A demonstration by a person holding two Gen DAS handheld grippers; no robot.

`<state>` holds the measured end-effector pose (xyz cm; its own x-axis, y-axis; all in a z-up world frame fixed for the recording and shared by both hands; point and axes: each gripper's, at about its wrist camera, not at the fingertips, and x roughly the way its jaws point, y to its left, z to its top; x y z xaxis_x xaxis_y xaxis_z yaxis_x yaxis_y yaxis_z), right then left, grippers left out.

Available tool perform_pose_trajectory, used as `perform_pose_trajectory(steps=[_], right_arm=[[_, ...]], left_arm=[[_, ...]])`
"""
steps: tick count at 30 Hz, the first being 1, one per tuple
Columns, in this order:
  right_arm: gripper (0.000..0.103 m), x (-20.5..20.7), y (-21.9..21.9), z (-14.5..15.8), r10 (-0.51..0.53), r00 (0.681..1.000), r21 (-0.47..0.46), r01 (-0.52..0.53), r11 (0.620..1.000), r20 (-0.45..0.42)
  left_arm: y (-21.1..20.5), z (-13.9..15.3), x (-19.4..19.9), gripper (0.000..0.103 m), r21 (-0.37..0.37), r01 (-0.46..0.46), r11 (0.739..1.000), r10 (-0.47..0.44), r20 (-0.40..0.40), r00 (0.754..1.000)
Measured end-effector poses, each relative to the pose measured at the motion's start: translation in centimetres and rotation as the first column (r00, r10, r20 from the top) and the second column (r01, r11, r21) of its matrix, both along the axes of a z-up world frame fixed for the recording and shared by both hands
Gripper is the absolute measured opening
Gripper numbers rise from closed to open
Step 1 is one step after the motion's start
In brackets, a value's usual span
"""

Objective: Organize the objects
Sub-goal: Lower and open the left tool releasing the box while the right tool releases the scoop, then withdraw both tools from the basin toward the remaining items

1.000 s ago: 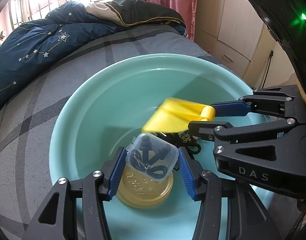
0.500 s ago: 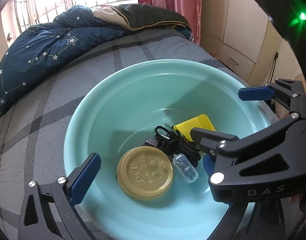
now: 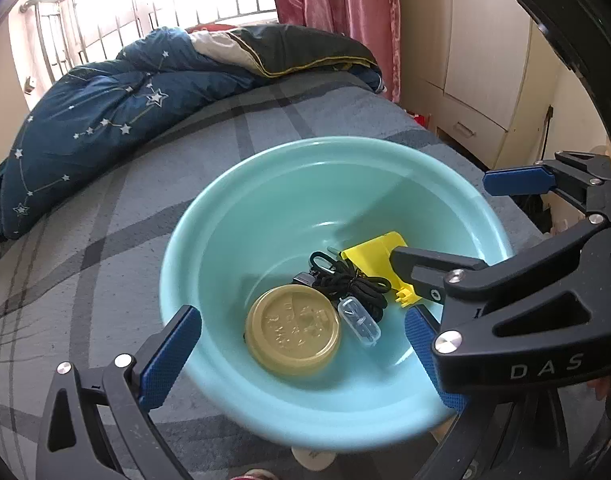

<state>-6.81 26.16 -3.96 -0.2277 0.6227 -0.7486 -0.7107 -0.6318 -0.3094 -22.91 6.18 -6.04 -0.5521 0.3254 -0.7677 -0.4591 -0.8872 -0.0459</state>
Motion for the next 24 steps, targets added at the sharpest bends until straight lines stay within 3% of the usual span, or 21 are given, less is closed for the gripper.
perform_pose_trajectory(steps=[24], right_arm=[[0.103, 1.8, -7.1, 3.5, 0.035, 0.999, 0.056, -0.034, 0.998, -0.028]], left_arm=[[-2.5, 4.4, 5.7, 0.103, 0.013, -0.022, 1.000, 0.023, -0.068, 0.997]])
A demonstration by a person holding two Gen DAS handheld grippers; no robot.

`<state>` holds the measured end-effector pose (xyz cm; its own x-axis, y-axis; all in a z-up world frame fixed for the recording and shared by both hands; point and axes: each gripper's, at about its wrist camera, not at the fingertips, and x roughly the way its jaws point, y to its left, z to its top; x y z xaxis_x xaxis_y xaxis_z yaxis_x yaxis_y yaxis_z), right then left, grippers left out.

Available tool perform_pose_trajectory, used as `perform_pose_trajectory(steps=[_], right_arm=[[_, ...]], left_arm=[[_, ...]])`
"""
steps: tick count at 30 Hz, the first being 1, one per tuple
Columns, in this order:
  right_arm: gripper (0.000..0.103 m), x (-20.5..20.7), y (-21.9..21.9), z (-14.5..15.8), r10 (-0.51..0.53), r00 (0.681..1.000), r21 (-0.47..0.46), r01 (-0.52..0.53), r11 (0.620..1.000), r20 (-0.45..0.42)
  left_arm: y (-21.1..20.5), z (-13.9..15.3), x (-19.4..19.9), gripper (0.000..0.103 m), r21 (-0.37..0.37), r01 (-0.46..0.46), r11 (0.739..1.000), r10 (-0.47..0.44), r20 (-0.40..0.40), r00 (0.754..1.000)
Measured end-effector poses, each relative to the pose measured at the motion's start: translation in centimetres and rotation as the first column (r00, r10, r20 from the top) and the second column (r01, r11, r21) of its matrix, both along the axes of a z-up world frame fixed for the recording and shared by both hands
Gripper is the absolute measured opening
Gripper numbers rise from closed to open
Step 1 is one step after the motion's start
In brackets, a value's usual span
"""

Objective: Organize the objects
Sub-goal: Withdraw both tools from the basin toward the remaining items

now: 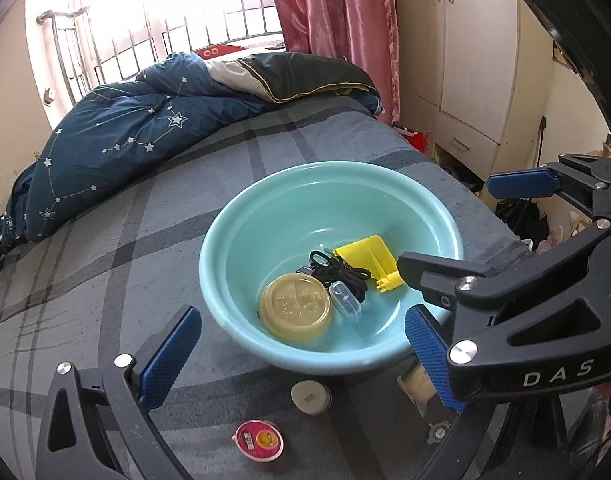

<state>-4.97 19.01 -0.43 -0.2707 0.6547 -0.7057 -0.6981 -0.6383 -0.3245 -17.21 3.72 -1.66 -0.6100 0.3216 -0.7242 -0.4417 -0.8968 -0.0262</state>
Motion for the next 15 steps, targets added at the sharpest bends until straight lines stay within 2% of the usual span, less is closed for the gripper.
perform_pose_trajectory(steps=[15], right_arm=[[0.103, 2.1, -3.3, 0.2, 0.007, 1.000, -0.016, -0.008, 1.000, -0.026]], left_arm=[[-2.0, 0.2, 3.7, 0.103, 0.003, -0.029, 1.000, 0.029, -0.004, 1.000]])
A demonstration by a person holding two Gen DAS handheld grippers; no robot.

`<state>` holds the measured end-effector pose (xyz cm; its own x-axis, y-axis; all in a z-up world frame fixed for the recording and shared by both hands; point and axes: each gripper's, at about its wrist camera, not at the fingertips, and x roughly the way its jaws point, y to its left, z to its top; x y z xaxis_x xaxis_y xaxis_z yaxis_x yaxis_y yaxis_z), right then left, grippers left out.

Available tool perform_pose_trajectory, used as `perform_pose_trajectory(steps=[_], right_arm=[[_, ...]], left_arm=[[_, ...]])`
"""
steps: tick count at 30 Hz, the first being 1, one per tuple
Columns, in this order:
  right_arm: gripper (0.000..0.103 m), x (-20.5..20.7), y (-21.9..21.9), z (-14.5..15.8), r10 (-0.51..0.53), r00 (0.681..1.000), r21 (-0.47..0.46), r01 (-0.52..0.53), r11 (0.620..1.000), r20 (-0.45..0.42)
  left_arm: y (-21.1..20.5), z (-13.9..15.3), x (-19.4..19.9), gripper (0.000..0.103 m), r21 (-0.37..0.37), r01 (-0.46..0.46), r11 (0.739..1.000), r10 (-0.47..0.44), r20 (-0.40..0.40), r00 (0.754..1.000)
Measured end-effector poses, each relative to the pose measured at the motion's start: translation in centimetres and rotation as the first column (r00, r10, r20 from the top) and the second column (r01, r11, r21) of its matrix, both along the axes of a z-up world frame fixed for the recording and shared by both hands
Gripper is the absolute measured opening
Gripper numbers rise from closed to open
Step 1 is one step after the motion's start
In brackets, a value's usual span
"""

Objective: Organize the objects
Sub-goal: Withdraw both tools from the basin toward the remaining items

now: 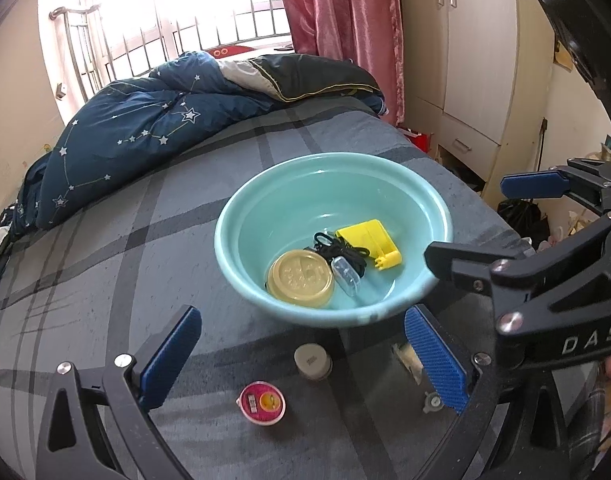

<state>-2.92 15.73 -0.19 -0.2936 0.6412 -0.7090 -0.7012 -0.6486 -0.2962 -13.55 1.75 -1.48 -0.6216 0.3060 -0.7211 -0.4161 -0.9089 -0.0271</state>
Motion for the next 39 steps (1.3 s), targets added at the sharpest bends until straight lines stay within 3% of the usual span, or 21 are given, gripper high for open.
perform_pose_trajectory(steps=[28, 39], right_arm=[[0.103, 4.8, -3.4, -3.8, 0.029, 0.999, 0.001, -0.029, 1.000, -0.026], [0.103, 5.8, -3.4, -6.3, 0.013, 1.000, -0.032, -0.014, 0.999, -0.011]], left_arm=[[-4.6, -4.3, 5.7, 0.103, -0.004, -0.072, 0.997, 0.072, 0.028, 0.997], [-5.2, -7.1, 6.5, 0.103, 0.005, -0.087, 0.996, 0.086, 0.086, 0.993]])
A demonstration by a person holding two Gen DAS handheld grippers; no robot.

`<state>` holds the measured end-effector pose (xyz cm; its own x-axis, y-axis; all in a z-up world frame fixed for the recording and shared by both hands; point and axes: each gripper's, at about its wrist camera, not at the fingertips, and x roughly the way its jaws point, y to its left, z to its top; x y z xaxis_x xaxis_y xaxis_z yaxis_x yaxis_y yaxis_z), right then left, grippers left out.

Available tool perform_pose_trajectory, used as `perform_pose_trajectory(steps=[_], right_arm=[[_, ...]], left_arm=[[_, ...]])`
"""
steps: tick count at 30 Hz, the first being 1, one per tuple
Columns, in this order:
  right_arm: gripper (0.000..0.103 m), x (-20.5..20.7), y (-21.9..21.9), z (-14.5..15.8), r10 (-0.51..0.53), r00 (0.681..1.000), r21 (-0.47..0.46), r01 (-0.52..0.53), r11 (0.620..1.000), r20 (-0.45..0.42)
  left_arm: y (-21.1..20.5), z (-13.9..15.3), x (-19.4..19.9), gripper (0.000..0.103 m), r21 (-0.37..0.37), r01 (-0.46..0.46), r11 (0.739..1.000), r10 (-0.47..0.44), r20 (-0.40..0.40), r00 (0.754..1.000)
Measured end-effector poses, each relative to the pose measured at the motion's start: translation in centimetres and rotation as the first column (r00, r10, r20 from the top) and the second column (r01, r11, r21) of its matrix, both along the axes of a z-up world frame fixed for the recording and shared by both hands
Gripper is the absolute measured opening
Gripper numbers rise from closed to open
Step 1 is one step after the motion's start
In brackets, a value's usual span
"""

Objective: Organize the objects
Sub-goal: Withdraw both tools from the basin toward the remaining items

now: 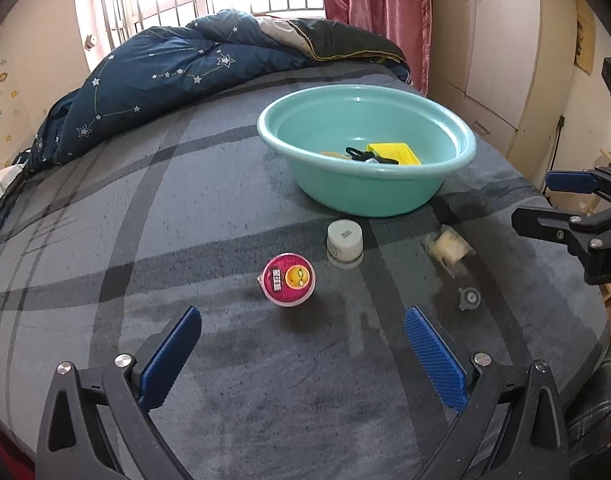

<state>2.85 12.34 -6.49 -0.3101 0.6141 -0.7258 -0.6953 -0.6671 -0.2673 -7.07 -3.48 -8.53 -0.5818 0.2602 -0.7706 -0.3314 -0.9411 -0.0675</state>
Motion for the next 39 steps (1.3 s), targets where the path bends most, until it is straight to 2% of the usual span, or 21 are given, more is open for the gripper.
perform_pose_trajectory(steps=[13, 23, 39], right_arm=[[0.103, 0.2, 0.9, -1.0, -0.028, 1.000, -0.034, 0.028, 0.999, 0.009], [0.103, -0.4, 2.1, -2.7, -0.038, 0.998, -0.066, 0.041, 0.997, 0.045], [0.103, -1.9, 5.1, -6.6, -0.058, 0.994, -0.143, 0.071, 0.987, 0.095]], left_arm=[[-1.0, -0.6, -0.9, 0.103, 0.005, -0.035, 0.999, 0.034, 0.009, 0.999], [0.2, -2.5, -2.2, 0.103, -0.014, -0.001, 1.000, 0.001, 0.047, 0.999], [0.8, -5.9, -5.8, 0.103, -0.015, 0.000, 1.000, 0.001, 0.111, 0.994]])
